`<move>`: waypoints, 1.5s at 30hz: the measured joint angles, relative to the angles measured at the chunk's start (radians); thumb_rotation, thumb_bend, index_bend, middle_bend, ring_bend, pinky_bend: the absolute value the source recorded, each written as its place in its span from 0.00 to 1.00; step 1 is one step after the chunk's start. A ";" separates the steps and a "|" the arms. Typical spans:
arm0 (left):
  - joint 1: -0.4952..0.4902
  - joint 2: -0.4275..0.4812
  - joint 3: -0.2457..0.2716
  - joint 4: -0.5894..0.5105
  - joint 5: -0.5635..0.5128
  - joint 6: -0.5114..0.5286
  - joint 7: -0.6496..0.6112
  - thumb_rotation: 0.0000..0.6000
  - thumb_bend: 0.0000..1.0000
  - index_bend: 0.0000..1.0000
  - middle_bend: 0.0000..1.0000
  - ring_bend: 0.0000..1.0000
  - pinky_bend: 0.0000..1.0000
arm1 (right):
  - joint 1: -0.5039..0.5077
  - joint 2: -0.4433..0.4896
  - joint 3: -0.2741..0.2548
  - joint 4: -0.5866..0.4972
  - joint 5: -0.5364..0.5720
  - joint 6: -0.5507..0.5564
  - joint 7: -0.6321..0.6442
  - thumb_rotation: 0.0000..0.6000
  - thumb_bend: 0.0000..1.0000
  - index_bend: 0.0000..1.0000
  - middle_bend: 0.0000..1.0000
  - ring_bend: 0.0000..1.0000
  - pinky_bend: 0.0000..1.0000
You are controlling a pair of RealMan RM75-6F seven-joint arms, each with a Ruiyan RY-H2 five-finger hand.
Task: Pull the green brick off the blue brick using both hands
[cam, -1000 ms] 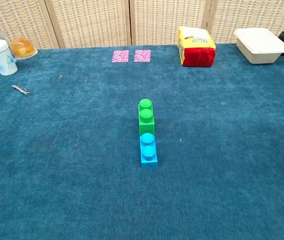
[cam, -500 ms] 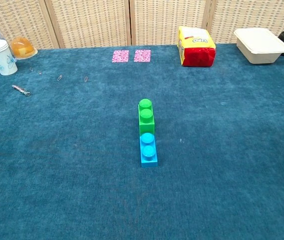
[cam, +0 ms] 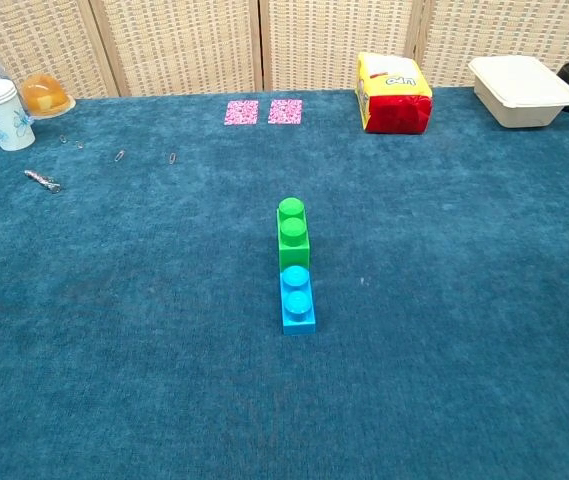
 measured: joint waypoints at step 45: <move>-0.818 -0.707 -0.189 0.544 -0.168 -0.698 0.321 1.00 0.25 0.12 0.17 0.00 0.08 | -0.053 0.049 0.008 -0.002 0.030 0.052 -0.007 1.00 0.34 0.45 0.45 0.42 0.35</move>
